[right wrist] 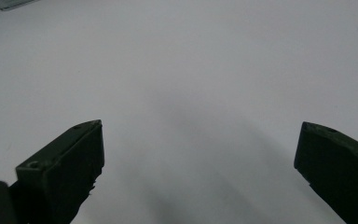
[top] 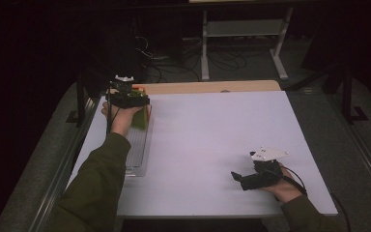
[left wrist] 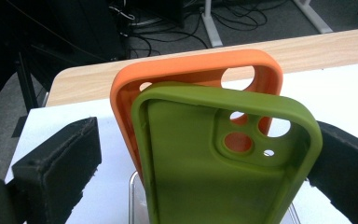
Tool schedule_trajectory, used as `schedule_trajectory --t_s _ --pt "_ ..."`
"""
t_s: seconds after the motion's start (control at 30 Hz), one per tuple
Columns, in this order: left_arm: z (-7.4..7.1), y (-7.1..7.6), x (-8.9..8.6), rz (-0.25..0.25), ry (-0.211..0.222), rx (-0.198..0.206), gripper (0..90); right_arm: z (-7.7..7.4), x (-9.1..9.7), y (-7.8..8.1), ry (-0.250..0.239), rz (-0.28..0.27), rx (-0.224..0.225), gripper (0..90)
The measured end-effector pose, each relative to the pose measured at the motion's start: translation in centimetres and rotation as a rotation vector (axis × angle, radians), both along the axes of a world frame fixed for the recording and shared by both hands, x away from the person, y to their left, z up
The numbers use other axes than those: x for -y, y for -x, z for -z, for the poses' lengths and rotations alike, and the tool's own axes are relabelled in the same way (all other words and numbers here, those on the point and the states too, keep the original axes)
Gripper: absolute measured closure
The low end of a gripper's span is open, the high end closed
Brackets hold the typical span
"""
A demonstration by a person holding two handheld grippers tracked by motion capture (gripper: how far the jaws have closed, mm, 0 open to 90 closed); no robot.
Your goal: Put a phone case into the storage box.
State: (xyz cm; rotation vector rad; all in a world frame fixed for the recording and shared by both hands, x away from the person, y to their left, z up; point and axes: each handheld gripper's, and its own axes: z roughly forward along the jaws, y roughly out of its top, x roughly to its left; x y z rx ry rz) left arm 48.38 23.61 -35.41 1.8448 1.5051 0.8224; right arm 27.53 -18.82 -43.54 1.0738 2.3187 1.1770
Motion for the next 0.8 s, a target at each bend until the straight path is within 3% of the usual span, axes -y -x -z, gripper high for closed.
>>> schedule_trajectory --t_s 0.43,0.8 --pt "-0.8 0.4 0.1 0.037 0.017 0.006 0.0 0.0 0.0 0.0 0.003 -0.002 0.002 0.9" --pt "-1.8 1.7 -0.1 0.162 0.046 -0.020 0.0 0.0 0.0 0.0 0.003 -0.003 0.004 0.9"
